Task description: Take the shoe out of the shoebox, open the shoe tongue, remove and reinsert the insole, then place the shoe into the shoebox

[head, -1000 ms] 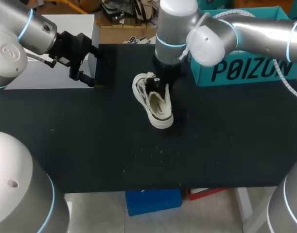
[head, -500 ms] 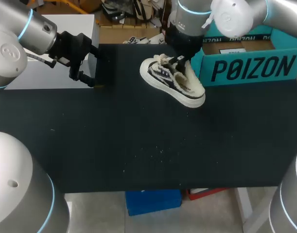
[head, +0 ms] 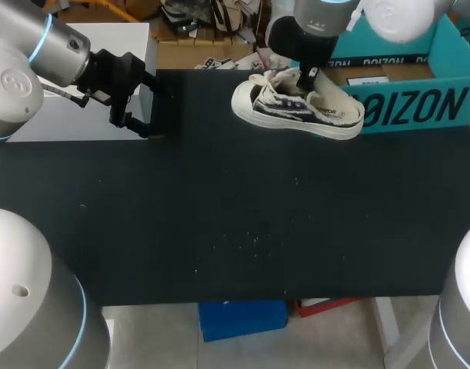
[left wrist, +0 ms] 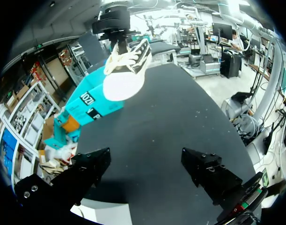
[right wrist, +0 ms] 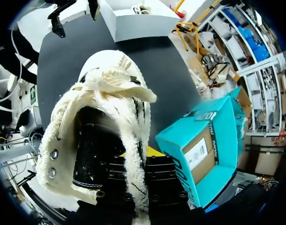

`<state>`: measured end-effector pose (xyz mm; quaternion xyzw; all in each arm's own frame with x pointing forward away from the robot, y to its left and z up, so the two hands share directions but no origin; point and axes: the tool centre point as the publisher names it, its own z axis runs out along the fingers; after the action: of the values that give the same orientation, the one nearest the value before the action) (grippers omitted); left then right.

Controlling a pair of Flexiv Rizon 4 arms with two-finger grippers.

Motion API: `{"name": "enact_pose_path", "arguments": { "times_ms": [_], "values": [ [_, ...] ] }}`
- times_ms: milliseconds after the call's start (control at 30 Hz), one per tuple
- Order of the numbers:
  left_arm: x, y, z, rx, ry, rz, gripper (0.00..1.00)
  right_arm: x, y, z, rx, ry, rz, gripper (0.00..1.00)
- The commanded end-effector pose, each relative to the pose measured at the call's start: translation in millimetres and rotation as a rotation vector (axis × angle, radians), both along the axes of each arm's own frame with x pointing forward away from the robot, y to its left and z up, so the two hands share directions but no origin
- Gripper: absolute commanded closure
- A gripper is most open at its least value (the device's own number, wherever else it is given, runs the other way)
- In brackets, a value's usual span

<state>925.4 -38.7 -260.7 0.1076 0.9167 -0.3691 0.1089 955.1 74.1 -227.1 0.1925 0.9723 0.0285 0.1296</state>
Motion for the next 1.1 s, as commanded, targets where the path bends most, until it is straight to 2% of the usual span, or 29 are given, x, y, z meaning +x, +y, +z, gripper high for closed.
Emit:
{"name": "enact_pose_path", "arguments": {
  "times_ms": [33,167,300,500,867,1100],
  "values": [
    [-0.3,0,0,0.003,-0.001,0.0,0.0,-7.2,-1,2,-0.008,-0.025,0.03,1.0],
    [-0.3,0,0,0.003,-0.001,0.0,0.0,-1.4,-13,4,-0.054,-0.022,0.049,1.0],
    [-0.3,0,0,0.003,-0.001,0.0,0.0,17.5,-30,18,-0.107,-0.015,0.118,1.0],
    [-0.3,0,0,0.003,-0.001,0.0,0.0,54.0,-49,33,-0.122,-0.004,0.233,1.0],
    [-0.3,0,0,0.003,-0.001,0.0,0.0,130.5,-111,54,-0.14,-0.003,0.358,1.0],
    [-0.3,0,0,0.003,-0.001,0.0,0.0,180.3,-151,53,-0.146,0.015,0.395,1.0]
  ]
}}
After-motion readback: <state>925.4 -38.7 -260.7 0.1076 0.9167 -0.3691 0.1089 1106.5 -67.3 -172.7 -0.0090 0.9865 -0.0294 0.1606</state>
